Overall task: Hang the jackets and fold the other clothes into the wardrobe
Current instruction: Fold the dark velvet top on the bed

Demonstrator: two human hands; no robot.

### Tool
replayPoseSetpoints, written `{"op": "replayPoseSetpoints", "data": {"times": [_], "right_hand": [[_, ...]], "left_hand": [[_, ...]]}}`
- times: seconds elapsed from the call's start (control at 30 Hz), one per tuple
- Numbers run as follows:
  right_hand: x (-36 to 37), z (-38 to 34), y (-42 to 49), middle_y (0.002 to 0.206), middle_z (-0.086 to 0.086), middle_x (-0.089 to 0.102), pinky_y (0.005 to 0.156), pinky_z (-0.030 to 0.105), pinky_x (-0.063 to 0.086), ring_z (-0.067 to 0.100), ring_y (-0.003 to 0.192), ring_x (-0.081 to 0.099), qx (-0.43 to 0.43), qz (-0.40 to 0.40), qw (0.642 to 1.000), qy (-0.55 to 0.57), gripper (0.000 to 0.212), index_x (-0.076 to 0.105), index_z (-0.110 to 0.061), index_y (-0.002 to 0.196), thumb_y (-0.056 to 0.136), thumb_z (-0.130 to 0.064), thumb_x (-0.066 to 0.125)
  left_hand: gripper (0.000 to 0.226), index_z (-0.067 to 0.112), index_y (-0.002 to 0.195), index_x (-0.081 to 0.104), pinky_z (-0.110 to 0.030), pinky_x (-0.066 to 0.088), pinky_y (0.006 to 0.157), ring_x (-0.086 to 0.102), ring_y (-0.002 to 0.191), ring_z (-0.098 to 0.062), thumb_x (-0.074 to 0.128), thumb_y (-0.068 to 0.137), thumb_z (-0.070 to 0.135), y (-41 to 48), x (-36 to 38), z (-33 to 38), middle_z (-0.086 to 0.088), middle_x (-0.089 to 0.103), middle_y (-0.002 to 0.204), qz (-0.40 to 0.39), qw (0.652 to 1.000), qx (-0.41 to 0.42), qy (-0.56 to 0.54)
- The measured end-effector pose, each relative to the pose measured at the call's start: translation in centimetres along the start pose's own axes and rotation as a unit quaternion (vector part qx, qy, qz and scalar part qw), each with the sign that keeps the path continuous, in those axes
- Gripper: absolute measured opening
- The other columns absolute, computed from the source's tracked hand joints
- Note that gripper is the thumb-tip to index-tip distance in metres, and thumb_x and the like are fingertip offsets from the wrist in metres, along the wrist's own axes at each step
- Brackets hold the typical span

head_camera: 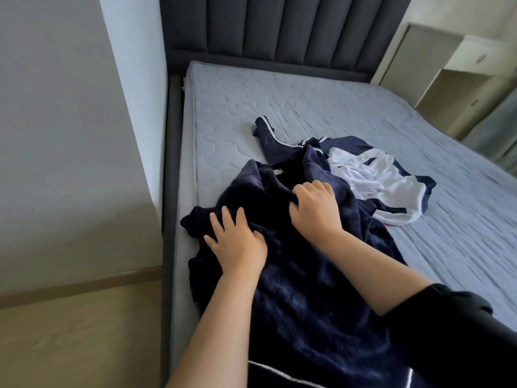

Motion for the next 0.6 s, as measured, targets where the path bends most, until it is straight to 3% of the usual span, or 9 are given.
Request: {"op": "replayPoseSetpoints", "data": {"times": [0.2,0.37,0.5,0.6], "right_hand": [[-3.3,-0.3,-7.3,0.063,0.006,0.051,0.067,0.04,0.048,0.03,0.063,0.052,-0.077,0.006,0.997,-0.024,0.023,0.055,-0.009,0.065,0.07,-0.014,0.076],[-3.9,-0.7,-14.0,0.065,0.003,0.049,0.068,0.036,0.042,0.027,0.064,0.048,-0.145,-0.008,0.989,-0.006,0.018,0.053,-0.013,0.065,0.08,-0.019,0.063],[-4.6,-1.0,-16.1,0.058,0.0,0.047,0.059,0.033,0.044,0.022,0.057,0.046,-0.143,-0.027,0.989,0.019,0.029,0.051,-0.014,0.059,0.087,-0.022,0.052],[-5.5,-1.0,-15.0,0.047,-0.001,0.045,0.048,0.03,0.042,0.02,0.044,0.045,-0.098,-0.031,0.994,0.026,0.037,0.047,-0.014,0.052,0.083,-0.016,0.066]], "left_hand": [[0.059,0.018,0.15,0.023,-0.048,0.014,0.117,0.004,0.147,-0.023,0.047,0.096,0.021,-2.7,-2.3,2.7,-0.004,0.017,0.159,0.058,0.992,0.076,-0.085],[0.056,0.017,0.149,0.028,-0.047,0.015,0.117,0.01,0.146,-0.023,0.047,0.097,0.027,-3.3,-3.2,2.5,-0.003,0.027,0.156,0.054,0.987,0.109,-0.102],[0.064,0.022,0.146,0.032,-0.05,0.01,0.116,0.021,0.142,-0.023,0.054,0.091,0.044,-4.0,-2.6,3.2,-0.002,0.043,0.145,0.026,0.985,0.168,-0.025],[0.067,0.024,0.144,0.036,-0.049,0.019,0.114,0.042,0.124,-0.025,0.059,0.086,0.049,-4.2,-1.6,3.4,-0.001,0.059,0.125,0.018,0.981,0.178,0.069]]}}
Point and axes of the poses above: each hand's wrist, its own y-axis towards the middle knuckle, its own x-axis out of the palm, z = x × y, the point moved 4 cm from there along y, towards the middle knuckle
